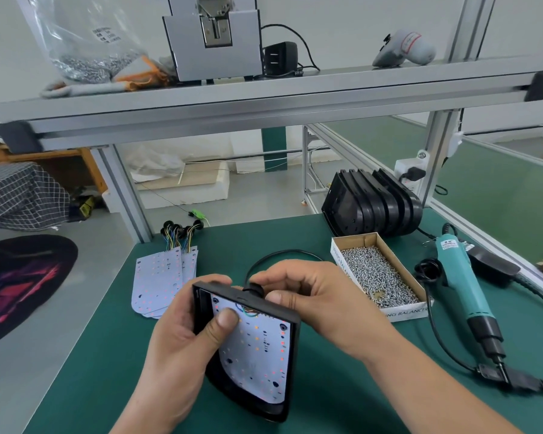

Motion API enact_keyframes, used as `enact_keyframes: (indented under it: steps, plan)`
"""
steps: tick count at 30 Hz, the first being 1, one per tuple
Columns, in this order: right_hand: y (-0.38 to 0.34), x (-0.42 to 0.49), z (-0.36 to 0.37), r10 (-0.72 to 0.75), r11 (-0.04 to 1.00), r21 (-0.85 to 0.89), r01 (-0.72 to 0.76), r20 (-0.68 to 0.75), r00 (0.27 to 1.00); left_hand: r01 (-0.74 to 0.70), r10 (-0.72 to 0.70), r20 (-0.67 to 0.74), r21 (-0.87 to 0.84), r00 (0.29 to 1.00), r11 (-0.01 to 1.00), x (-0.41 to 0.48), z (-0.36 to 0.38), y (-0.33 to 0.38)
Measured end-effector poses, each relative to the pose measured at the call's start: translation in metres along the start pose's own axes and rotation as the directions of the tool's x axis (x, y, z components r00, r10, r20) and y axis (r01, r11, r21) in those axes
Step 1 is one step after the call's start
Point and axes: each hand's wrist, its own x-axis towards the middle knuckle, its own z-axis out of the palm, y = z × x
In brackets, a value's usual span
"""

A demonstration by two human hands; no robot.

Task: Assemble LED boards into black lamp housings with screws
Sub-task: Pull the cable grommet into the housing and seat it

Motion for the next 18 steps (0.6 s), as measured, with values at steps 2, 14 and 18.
enact_keyframes:
  steps: [2, 14, 18]
  plan:
    - [-0.0010, 0.0002, 0.0003, 0.000, 1.000, 0.002, 0.000, -0.009, 1.000, 0.002, -0.002, 0.007, -0.006, 1.000, 1.000, -0.0001, -0.0001, -0.0004]
    - [0.0024, 0.0006, 0.0039, -0.059, 0.997, -0.042, 0.057, -0.037, 0.998, 0.016, -0.015, 0.012, -0.079, 1.000, 0.997, -0.0010, 0.0026, 0.0040]
    - [0.0026, 0.0003, 0.0041, -0.075, 0.996, -0.048, 0.074, -0.036, 0.997, 0.005, -0.003, 0.019, -0.107, 1.000, 0.994, -0.0019, 0.0049, 0.0070]
